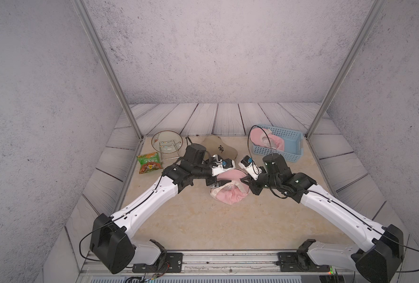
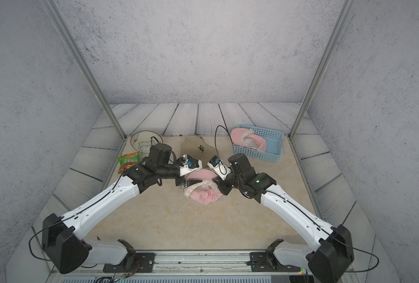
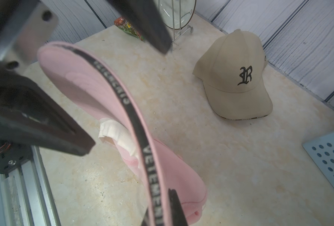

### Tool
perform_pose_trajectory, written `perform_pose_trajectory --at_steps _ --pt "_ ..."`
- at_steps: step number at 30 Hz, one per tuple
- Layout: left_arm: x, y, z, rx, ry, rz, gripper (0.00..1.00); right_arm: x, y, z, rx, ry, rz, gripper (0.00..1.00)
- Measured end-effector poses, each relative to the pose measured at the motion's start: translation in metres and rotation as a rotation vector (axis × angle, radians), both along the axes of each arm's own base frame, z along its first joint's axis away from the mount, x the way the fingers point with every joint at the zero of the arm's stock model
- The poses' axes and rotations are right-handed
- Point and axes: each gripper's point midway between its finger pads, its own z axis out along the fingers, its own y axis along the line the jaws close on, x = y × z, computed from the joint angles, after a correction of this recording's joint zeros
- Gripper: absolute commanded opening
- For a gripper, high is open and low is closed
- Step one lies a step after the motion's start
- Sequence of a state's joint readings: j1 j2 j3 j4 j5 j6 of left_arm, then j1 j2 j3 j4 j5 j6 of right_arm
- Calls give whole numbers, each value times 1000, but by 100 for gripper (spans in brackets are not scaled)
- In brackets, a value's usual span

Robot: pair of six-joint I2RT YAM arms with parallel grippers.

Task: Turn the baseball cap inside out
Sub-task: Turn over the baseball cap.

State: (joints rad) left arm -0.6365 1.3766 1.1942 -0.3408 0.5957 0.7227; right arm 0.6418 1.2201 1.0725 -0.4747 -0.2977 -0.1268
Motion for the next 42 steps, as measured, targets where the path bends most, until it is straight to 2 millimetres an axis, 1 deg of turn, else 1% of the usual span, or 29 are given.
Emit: perform_pose_trajectory --at_steps 2,4,5,6,9,11,15,18,20,23,28,33,37,40,42 --pt "-5 -5 -6 6 33 -30 29 -1 0 -1 1 7 3 0" --pt "-5 -7 -8 4 46 -30 1 -3 -1 -3 -2 20 7 0" --pt "-3 -6 -7 -2 56 -21 0 -4 -1 -3 -1 23 8 0" --pt "-3 -5 -6 -6 69 -13 0 -3 -1 -2 2 20 7 1" --pt "-2 -3 -1 -18 92 29 0 -3 1 1 15 11 14 11" --pt "-3 1 4 -26 97 51 0 -4 4 6 36 1 30 22" --pt "-10 11 26 -65 76 52 0 -12 13 19 107 -28 93 38" --pt "-16 18 44 -93 61 38 0 -19 17 19 132 -35 142 45" --pt "-19 23 49 -100 65 28 0 -20 20 18 140 -43 164 48" --pt "-20 29 51 -102 88 20 0 -21 21 13 138 -56 182 49" --pt "-30 39 59 -123 103 0 0 -20 19 -3 119 -86 205 50" --pt "-39 44 74 -152 99 -36 0 -19 17 -18 102 -112 217 52" --pt "-47 45 87 -170 92 -79 0 -12 14 -26 80 -149 192 54" --pt "-54 45 94 -187 82 -109 0 -8 8 -36 56 -169 162 53" --pt "-56 46 95 -190 85 -114 0 -7 6 -38 51 -178 155 49"
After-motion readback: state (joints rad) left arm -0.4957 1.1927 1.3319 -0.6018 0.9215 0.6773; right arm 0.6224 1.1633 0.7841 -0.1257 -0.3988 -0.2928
